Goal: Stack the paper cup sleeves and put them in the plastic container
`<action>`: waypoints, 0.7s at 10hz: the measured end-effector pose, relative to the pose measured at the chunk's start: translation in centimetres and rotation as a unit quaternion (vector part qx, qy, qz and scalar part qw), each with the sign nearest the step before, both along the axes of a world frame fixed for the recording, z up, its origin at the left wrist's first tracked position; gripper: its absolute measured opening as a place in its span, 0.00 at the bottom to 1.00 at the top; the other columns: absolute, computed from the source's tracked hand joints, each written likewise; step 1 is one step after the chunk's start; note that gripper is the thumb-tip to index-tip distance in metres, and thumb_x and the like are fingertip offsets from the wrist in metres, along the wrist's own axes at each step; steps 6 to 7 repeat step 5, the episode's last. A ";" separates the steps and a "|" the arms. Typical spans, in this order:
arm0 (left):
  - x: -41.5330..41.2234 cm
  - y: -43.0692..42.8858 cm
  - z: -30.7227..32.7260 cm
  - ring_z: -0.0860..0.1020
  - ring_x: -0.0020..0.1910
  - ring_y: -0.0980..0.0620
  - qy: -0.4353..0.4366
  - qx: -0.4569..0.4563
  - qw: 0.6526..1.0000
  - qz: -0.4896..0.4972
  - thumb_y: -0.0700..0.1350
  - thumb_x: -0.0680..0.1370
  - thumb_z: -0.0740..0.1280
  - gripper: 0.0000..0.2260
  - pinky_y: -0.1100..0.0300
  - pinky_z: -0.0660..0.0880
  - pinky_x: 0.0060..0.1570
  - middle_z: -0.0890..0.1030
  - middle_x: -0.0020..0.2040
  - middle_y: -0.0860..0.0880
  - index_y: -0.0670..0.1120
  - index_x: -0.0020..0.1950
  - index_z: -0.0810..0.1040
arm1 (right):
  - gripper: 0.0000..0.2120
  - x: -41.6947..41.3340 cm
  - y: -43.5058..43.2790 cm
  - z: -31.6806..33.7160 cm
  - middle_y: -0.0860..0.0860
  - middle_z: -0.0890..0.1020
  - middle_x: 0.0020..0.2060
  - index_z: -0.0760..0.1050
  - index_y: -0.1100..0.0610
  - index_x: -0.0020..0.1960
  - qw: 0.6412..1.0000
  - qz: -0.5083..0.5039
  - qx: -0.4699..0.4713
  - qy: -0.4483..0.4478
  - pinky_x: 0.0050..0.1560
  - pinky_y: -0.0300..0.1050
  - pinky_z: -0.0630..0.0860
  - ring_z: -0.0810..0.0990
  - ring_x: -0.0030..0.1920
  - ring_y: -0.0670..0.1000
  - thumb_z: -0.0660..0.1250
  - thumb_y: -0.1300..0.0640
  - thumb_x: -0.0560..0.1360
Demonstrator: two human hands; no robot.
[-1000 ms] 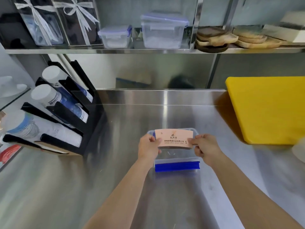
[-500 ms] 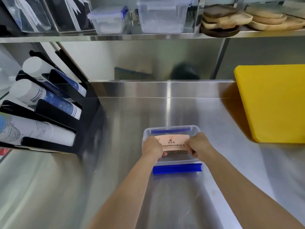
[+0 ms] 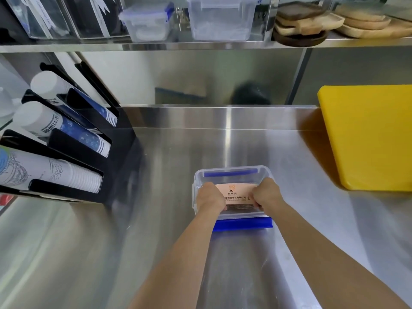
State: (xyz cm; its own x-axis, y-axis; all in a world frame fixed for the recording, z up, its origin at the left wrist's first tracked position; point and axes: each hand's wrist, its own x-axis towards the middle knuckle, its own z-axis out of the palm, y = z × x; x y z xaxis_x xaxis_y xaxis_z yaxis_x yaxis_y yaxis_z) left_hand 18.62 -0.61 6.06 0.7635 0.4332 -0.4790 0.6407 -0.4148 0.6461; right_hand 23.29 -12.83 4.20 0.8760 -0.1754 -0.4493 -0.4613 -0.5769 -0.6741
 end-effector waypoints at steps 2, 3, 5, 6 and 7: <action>-0.2 -0.1 0.3 0.79 0.54 0.43 0.003 0.037 0.999 -0.016 0.34 0.74 0.65 0.14 0.58 0.73 0.41 0.80 0.56 0.40 0.40 0.58 0.71 | 0.10 -0.4 0.2 0.2 0.55 0.75 0.29 0.69 0.59 0.34 0.998 0.032 -0.058 -0.024 0.45 0.57 0.82 0.81 0.38 0.59 0.59 0.69 0.71; -0.3 -0.2 0.6 0.82 0.41 0.47 -0.001 0.011 1.000 0.000 0.35 0.75 0.64 0.12 0.59 0.78 0.38 0.80 0.54 0.42 0.41 0.58 0.71 | 0.07 -0.5 0.2 0.6 0.55 0.75 0.29 0.70 0.60 0.36 0.997 0.045 -0.061 -0.030 0.46 0.55 0.82 0.81 0.39 0.60 0.61 0.69 0.70; -0.8 0.4 2.2 0.81 0.29 0.47 -0.055 0.033 0.998 0.019 0.38 0.74 0.59 0.13 0.62 0.73 0.21 0.81 0.52 0.43 0.44 0.59 0.68 | 0.06 -1.0 0.1 2.1 0.57 0.78 0.32 0.74 0.63 0.46 0.998 0.019 -0.019 -0.058 0.36 0.50 0.79 0.80 0.33 0.59 0.59 0.65 0.72; -0.8 0.4 2.2 0.81 0.29 0.47 -0.055 0.033 0.998 0.019 0.38 0.74 0.59 0.13 0.62 0.73 0.21 0.81 0.52 0.43 0.44 0.59 0.68 | 0.06 -1.0 0.1 2.1 0.57 0.78 0.32 0.74 0.63 0.46 0.998 0.019 -0.019 -0.058 0.36 0.50 0.79 0.80 0.33 0.59 0.59 0.65 0.72; -0.8 0.4 2.2 0.81 0.29 0.47 -0.055 0.033 0.998 0.019 0.38 0.74 0.59 0.13 0.62 0.73 0.21 0.81 0.52 0.43 0.44 0.59 0.68 | 0.06 -1.0 0.1 2.1 0.57 0.78 0.32 0.74 0.63 0.46 0.998 0.019 -0.019 -0.058 0.36 0.50 0.79 0.80 0.33 0.59 0.59 0.65 0.72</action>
